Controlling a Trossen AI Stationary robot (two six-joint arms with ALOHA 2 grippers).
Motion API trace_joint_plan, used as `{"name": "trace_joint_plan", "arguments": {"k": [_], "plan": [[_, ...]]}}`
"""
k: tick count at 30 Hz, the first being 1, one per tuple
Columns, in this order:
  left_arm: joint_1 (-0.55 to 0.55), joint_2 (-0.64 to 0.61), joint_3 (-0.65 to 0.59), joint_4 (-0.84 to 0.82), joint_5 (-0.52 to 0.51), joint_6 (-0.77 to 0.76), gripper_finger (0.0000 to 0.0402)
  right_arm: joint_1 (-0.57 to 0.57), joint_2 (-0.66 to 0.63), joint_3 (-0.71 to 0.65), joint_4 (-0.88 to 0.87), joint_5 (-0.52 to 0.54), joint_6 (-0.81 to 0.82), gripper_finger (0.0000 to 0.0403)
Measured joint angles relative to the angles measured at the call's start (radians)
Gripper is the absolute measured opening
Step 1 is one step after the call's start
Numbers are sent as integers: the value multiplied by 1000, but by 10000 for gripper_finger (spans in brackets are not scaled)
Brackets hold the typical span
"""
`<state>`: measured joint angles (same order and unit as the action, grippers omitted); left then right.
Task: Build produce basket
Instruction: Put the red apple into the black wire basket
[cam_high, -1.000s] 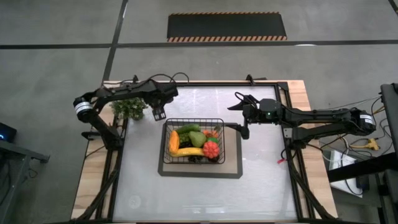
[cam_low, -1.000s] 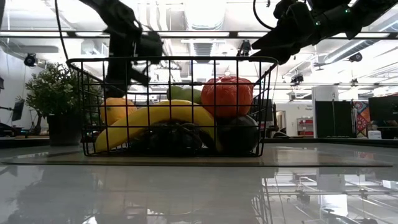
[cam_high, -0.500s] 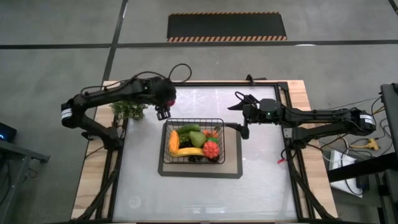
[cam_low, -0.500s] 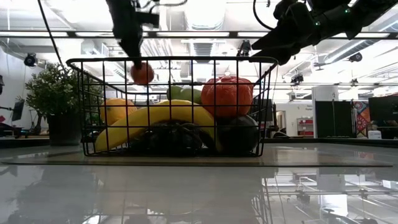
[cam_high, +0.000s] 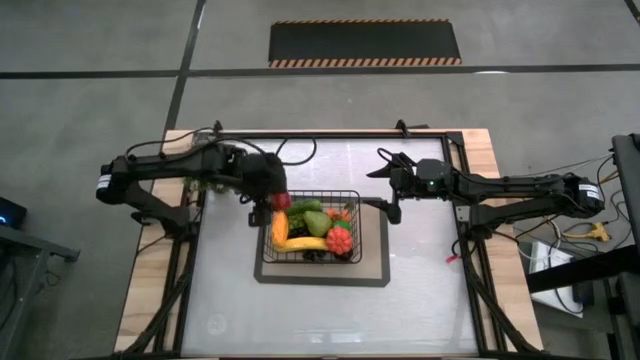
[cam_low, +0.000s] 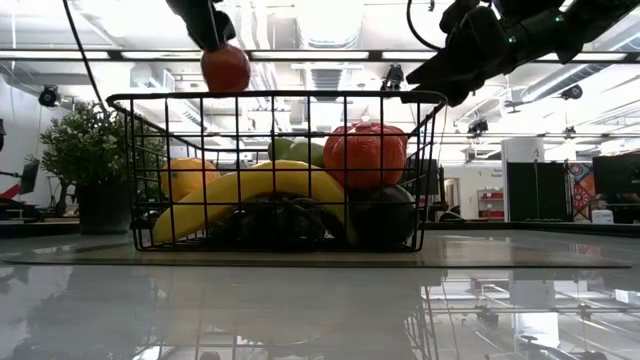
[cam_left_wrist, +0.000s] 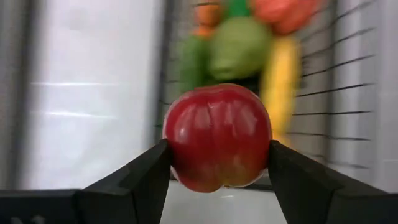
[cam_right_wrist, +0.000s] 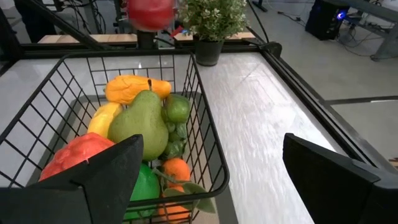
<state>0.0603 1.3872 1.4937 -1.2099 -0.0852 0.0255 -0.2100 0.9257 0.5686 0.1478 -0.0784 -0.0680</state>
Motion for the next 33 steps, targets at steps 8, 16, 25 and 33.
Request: {"name": "trace_joint_plan", "arguments": {"k": [8, 16, 25, 33], "plan": [[-4, 49, -28, 22, 216, -136, 226, 0, 0, -9, -19, 0, -4, 368], [2, 168, -27, 15, 210, -171, 226, 0, 0, -18, -24, 0, -4, 368], [24, 232, -25, 18, 205, -177, 247, 1, 0, -30, -31, -4, -3, 368], [39, 238, -19, 22, 203, -169, 283, 1, 0, -35, -31, -8, 3, 368]]}}
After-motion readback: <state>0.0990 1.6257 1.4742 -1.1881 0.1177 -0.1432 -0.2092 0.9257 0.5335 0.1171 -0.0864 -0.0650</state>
